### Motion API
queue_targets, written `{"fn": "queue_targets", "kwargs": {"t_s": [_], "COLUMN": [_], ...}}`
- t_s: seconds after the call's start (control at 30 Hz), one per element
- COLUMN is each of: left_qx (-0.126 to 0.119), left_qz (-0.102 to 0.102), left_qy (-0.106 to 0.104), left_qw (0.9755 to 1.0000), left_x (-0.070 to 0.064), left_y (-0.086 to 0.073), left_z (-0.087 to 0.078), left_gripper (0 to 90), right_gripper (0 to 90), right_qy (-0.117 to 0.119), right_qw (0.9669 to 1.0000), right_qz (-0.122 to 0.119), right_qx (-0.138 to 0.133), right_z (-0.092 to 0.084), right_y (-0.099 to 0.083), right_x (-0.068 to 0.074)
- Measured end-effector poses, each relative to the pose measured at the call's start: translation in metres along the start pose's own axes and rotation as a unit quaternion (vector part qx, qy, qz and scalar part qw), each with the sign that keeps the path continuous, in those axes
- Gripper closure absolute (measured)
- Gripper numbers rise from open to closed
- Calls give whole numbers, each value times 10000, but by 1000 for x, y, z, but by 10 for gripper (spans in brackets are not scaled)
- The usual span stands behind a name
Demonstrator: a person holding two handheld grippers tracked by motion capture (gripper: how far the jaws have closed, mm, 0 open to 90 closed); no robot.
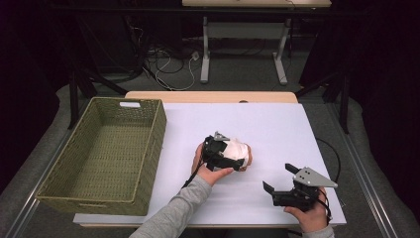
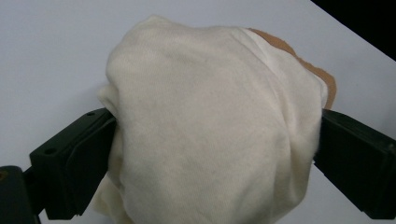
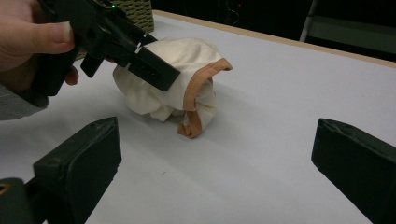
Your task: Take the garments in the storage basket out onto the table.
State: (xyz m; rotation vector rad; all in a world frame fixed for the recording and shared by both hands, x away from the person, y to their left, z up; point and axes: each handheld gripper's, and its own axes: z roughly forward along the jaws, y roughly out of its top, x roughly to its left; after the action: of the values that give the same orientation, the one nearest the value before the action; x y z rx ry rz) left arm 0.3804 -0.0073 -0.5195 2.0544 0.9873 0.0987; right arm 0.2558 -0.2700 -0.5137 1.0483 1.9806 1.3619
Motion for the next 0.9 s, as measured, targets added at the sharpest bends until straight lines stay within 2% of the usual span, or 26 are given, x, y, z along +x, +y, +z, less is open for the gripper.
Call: {"fn": "queue_targets", "kwargs": {"t_s": [0.27,0.33,0.4,0.43,0.5,0.57,0.73,0.9], "left_qx": [195,238,288,360,370,383,311,277], "left_qz": [187,311,358,450,427,495,569,546], "left_qy": [-38,-19,-31,-13,-36,-34,-60,-111], "left_qw": [9996,9992,9989,9983,9984,9980,9979,9981], "left_x": [0,-1,-1,-1,-2,-2,-3,-2], "left_y": [-15,-19,-24,-25,-28,-32,-38,-40], "left_z": [-9,-10,-11,-12,-12,-14,-16,-18], "left_gripper": [19,16,14,13,9,9,9,8], "right_gripper": [20,29,50,63,120,156,271,494], "right_qy": [81,124,162,162,179,292,659,1120], "right_qw": [9999,9998,9995,9994,9991,9987,9944,9864], "right_qz": [-56,-38,-45,-45,-97,-13,211,421], "right_qx": [72,164,253,304,372,411,803,1124], "right_z": [10,14,18,21,28,36,64,88], "right_y": [10,13,17,19,24,29,37,40], "right_x": [3,4,4,5,5,5,10,15]}}
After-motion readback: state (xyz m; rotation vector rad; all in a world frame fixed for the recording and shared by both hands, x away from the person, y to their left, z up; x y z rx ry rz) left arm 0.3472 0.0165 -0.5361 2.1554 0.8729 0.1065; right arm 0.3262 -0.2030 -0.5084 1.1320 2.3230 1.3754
